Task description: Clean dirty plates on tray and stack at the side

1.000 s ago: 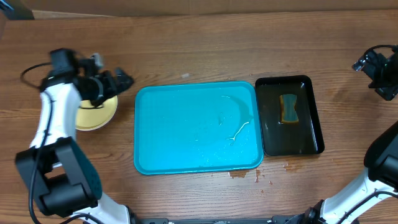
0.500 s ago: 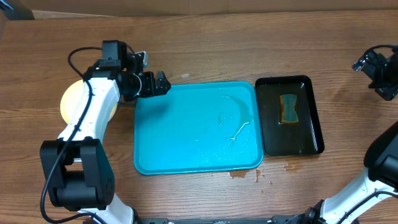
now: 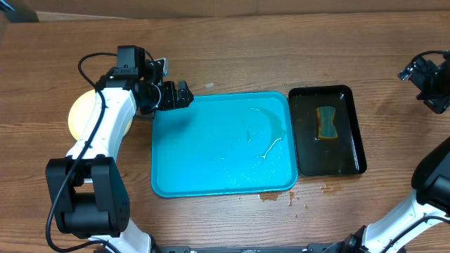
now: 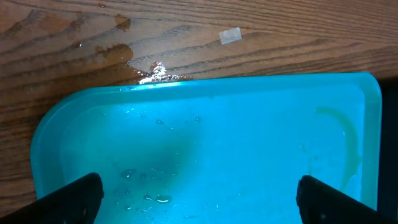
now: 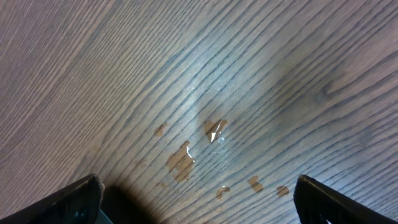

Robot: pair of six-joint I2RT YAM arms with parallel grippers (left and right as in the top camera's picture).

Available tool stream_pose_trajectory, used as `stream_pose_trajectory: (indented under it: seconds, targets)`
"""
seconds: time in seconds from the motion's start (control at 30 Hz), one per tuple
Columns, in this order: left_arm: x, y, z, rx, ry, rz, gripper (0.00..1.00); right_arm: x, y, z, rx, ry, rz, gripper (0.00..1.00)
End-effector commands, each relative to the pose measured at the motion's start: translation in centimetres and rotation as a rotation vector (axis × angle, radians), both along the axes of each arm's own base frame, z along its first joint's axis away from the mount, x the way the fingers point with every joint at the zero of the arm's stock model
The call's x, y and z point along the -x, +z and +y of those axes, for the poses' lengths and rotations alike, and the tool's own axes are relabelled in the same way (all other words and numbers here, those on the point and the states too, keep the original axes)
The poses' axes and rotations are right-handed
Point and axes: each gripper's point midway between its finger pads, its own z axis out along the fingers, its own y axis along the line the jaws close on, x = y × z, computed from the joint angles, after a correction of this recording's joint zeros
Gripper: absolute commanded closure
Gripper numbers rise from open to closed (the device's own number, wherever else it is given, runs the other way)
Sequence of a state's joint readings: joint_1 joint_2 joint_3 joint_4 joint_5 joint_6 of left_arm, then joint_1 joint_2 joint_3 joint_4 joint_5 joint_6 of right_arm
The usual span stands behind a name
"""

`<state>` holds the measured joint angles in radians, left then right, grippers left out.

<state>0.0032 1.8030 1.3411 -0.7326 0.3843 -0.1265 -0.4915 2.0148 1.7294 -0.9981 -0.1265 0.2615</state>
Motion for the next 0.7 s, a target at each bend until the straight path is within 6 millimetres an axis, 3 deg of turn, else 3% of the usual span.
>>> stream_pose_trajectory:
  seconds: [0.0,0.13,0.27,0.43,0.47,0.5,0.67]
  targets:
    - [0.1,-0.3,0.1,-0.009,-0.014,-0.001,0.0,-0.2,0.9,-0.4,0.008,-0.01,-0.023,0.0]
    - [0.1,-0.3,0.1,-0.009,-0.014,-0.001,0.0,-0.2,1.7,-0.2,0.017,-0.005,-0.038,0.0]
    - [0.1,-0.3,0.1,-0.009,-0.014,-0.001,0.0,-0.5,5.4,1.0,0.054,0.018,-0.112,0.0]
    - [0.1,-0.3,0.1,-0.009,-0.014,-0.001,0.0,0.0,14.2,5.1,0.135,0.096,-0.295,0.0]
    - [0.1,-0.3,0.1,-0.009,-0.014,-0.001,0.0,0.4,17.0,6.9,0.157,0.13,-0.357,0.0]
    - [0.1,-0.3,0.1,-0.009,-0.014,-0.001,0.0,0.7,18.2,7.7,0.166,0.145,-0.385,0.0]
    - [0.1,-0.3,0.1,-0.009,-0.014,-0.001,0.0,4.0,26.7,16.0,0.202,0.313,-0.607,0.0]
